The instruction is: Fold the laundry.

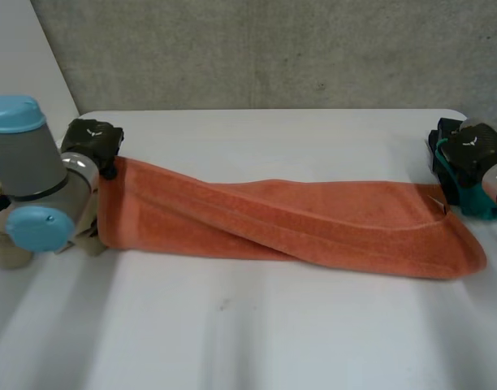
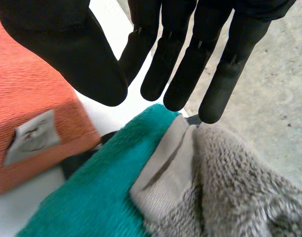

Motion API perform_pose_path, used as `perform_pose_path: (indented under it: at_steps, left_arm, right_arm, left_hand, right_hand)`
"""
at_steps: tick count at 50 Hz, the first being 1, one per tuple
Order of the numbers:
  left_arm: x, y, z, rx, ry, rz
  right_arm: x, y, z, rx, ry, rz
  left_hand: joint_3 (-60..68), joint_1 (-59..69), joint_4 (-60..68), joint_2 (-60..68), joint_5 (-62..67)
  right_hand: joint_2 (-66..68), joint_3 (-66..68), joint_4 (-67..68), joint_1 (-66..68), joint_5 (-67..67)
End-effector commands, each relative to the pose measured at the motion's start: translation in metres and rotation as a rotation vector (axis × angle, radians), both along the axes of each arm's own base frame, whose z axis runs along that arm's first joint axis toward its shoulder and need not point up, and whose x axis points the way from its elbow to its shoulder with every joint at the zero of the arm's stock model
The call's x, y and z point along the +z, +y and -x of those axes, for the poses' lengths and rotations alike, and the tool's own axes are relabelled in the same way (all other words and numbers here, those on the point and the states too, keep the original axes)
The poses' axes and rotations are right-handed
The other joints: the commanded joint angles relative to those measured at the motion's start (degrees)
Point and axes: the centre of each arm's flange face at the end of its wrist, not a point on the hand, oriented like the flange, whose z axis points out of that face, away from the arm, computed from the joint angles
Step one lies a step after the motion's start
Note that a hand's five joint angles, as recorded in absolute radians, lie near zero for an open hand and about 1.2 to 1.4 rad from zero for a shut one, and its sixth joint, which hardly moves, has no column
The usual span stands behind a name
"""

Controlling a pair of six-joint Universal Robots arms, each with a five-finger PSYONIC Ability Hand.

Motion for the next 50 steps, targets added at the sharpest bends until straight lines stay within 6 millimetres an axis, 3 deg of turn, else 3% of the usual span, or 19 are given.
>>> perform_pose_path:
  at_steps: [1,4,9,17,28,32,36,42,46,50]
  left_arm:
    - [-0.010,0.004,0.005,0.007,-0.012,-0.053]
    - [-0.011,0.011,0.006,-0.014,-0.011,-0.065]
    - [-0.008,0.022,0.001,-0.044,-0.003,-0.071]
    - [-0.004,0.027,-0.003,-0.062,0.009,-0.051]
    - [-0.008,0.027,-0.004,-0.057,0.015,-0.060]
    - [-0.009,0.026,-0.004,-0.058,0.013,-0.061]
    - [-0.012,0.024,-0.003,-0.058,0.009,-0.060]
    - [-0.010,0.013,-0.001,-0.055,0.009,-0.021]
    - [-0.007,0.004,0.000,-0.042,0.012,0.009]
    - [-0.006,0.002,0.001,-0.033,0.019,0.009]
  right_arm:
    - [0.007,0.007,-0.004,-0.066,-0.063,-0.111]
    - [0.019,0.020,-0.001,-0.102,-0.123,-0.235]
    - [0.026,0.040,0.003,-0.124,-0.162,-0.419]
    - [0.001,0.053,0.013,-0.103,-0.133,-0.565]
    - [-0.029,0.044,0.010,-0.080,-0.155,-0.485]
    - [-0.032,0.041,0.011,-0.083,-0.157,-0.462]
    - [-0.023,0.037,0.013,-0.090,-0.178,-0.428]
    - [0.006,0.022,0.013,-0.096,-0.258,-0.244]
    - [0.012,0.011,0.010,-0.090,-0.294,-0.164]
    - [0.007,0.013,0.006,-0.089,-0.289,-0.206]
  left_hand:
    - [11.7,12.8,11.3,11.2,15.4]
    - [11.7,12.8,11.3,11.2,15.4]
    - [11.7,12.8,11.3,11.2,15.4]
    - [11.7,12.8,11.3,11.2,15.4]
    - [11.7,12.8,11.3,11.2,15.4]
    - [11.7,12.8,11.3,11.2,15.4]
    - [11.7,12.8,11.3,11.2,15.4]
    - [11.7,12.8,11.3,11.2,15.4]
    - [11.7,12.8,11.3,11.2,15.4]
    - [11.7,12.8,11.3,11.2,15.4]
  right_hand:
    - [-23.2,-23.5,-23.8,-21.0,-23.7]
    - [-31.8,-32.1,-32.4,-29.7,-32.3]
    - [-30.6,-31.0,-31.2,-28.5,-31.1]
    - [-27.3,-27.6,-27.9,-25.1,-27.8]
    - [-23.9,-24.2,-24.5,-21.8,-24.4]
    - [12.2,11.9,11.6,14.4,11.7]
    - [12.3,12.0,11.7,14.4,11.8]
    - [12.3,12.0,11.7,14.4,11.8]
    - [12.3,12.0,11.7,14.4,11.8]
    - [12.3,12.0,11.7,14.4,11.8]
